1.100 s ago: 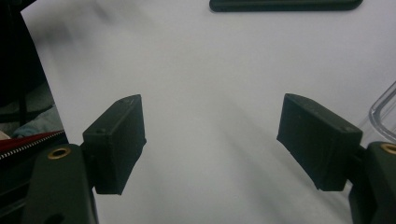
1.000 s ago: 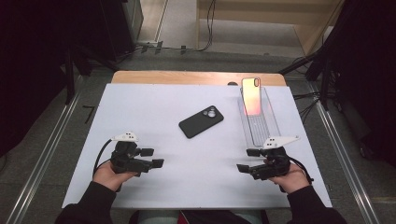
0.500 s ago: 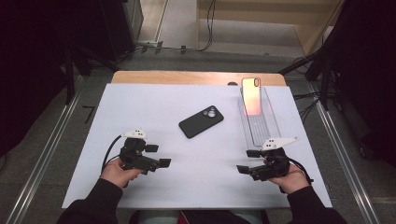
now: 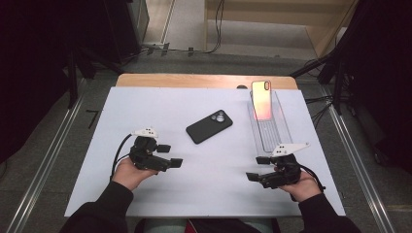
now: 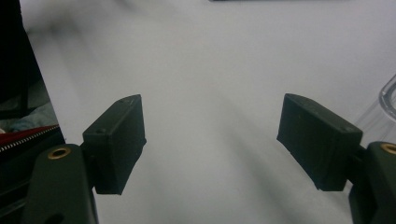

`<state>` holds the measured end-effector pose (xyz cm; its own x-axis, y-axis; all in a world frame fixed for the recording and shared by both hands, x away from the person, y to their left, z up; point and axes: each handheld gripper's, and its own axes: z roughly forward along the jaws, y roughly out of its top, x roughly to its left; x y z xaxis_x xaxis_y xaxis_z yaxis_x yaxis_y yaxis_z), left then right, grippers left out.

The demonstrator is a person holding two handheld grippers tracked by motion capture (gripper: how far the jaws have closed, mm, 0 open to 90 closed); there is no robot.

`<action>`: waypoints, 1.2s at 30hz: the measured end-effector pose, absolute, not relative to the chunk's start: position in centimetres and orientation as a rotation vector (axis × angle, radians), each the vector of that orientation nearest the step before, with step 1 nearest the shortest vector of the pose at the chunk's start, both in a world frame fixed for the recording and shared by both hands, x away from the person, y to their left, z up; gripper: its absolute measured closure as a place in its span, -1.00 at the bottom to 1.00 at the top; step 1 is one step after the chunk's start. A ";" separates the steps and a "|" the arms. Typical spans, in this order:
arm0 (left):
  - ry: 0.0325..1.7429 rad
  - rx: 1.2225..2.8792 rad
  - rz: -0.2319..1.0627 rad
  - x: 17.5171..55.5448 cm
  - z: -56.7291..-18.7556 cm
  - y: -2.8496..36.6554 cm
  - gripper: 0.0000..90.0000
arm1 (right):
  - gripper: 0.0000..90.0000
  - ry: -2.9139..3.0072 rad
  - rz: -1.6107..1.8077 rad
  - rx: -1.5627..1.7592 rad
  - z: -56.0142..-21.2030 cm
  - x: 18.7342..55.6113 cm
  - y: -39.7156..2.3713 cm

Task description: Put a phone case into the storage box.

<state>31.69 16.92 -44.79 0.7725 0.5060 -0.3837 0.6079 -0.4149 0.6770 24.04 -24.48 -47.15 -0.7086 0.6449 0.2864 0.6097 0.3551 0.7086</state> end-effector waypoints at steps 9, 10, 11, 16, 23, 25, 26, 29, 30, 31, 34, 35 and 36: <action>0.790 2.160 -0.093 33.7 -44.6 14.8 -0.68 | -0.53 2.547 1.315 1.184 -47.1 24.0 -24.5; 0.789 2.169 -0.087 34.0 -44.6 14.7 -0.68 | -0.53 2.549 1.317 1.183 -47.1 24.0 -24.4; 0.791 2.174 -0.083 34.2 -44.6 14.4 -0.68 | -0.53 2.550 1.317 1.178 -47.1 24.0 -24.4; 0.769 2.176 -0.083 35.6 -44.5 13.2 -0.68 | -0.53 2.547 1.327 1.183 -47.0 24.1 -24.5; 0.753 2.179 -0.099 37.8 -44.1 11.6 -0.68 | -0.53 2.545 1.344 1.184 -47.0 24.2 -24.4; 0.750 2.175 -0.100 38.3 -43.8 11.1 -0.68 | -0.53 2.545 1.339 1.180 -47.0 24.1 -24.5; 0.751 2.173 -0.093 38.6 -43.7 10.9 -0.68 | -0.53 2.543 1.342 1.180 -47.0 24.1 -24.5; 0.738 2.181 -0.071 39.5 -43.4 10.3 -0.68 | -0.53 2.539 1.344 1.189 -47.0 24.2 -24.6; 0.735 2.185 -0.057 39.6 -43.3 10.1 -0.68 | -0.53 2.541 1.343 1.189 -47.0 24.2 -24.6; 0.730 2.194 -0.048 39.9 -43.3 9.9 -0.68 | -0.53 2.543 1.342 1.185 -47.0 24.2 -24.6; 0.720 2.173 -0.040 40.6 -43.3 9.3 -0.68 | -0.53 2.548 1.340 1.180 -47.0 24.2 -24.6; 0.717 2.167 -0.038 40.7 -43.3 9.1 -0.68 | -0.53 2.547 1.338 1.185 -47.1 24.1 -24.6; 0.717 2.168 -0.035 40.9 -43.4 8.9 -0.68 | -0.53 2.548 1.337 1.191 -47.1 24.1 -24.6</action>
<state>40.95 8.88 -43.36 0.8367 0.4813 -0.2614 0.5044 -0.4912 0.7101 24.10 -24.57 -47.07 -0.7072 0.6375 0.3056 0.6138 0.3391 0.7130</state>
